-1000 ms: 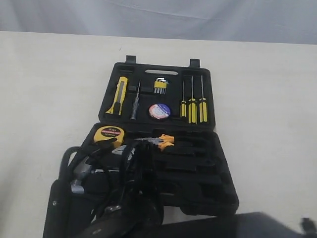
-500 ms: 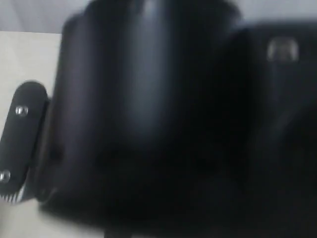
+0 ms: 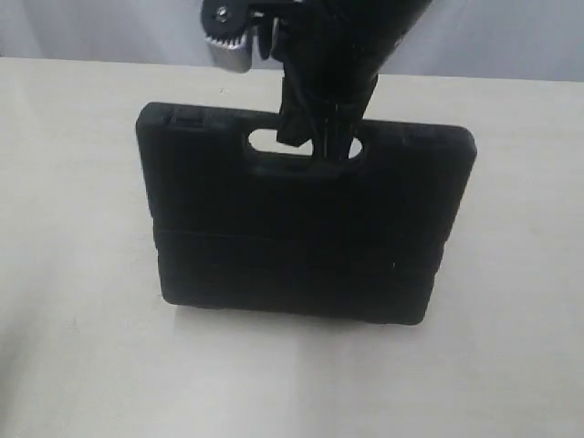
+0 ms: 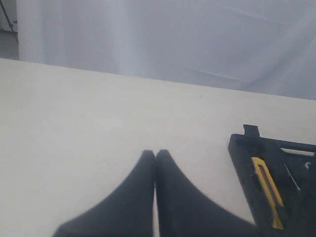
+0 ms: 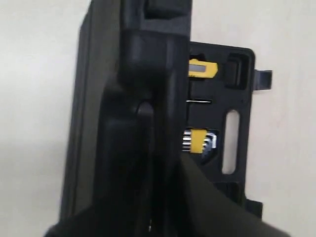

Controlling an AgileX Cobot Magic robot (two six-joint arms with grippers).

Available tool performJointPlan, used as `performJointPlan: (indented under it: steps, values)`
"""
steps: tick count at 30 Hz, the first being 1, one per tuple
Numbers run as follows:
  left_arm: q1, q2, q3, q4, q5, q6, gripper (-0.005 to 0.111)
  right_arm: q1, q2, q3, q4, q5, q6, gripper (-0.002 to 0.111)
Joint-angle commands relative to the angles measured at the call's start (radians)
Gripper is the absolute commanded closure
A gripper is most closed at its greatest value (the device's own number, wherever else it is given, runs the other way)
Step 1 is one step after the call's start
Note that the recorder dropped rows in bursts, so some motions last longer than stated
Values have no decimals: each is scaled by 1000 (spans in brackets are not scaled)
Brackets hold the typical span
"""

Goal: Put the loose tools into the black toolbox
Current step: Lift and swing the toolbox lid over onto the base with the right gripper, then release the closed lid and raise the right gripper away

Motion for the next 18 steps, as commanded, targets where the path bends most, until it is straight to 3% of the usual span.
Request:
performJointPlan:
  steps: [1, 5, 12, 14, 16, 17, 18]
  values:
    - [-6, 4, -5, -8, 3, 0, 107, -150, 154, -56, -10, -65, -181, 109]
    - [-6, 4, -5, -8, 3, 0, 107, -211, 277, -89, -23, -252, -253, 109]
    - [-6, 4, -5, -8, 3, 0, 107, -225, 434, -89, -41, -592, -250, 108]
    - [-6, 4, -5, -8, 3, 0, 107, -225, 478, -89, -41, -626, -248, 98]
    - [-6, 4, -5, -8, 3, 0, 107, -225, 511, -89, -41, -625, -243, 78]
    - [-6, 4, -5, -8, 3, 0, 107, -225, 526, -89, -41, -625, -217, 58]
    - [-6, 4, -5, -8, 3, 0, 107, -225, 530, -89, -41, -625, -214, 50]
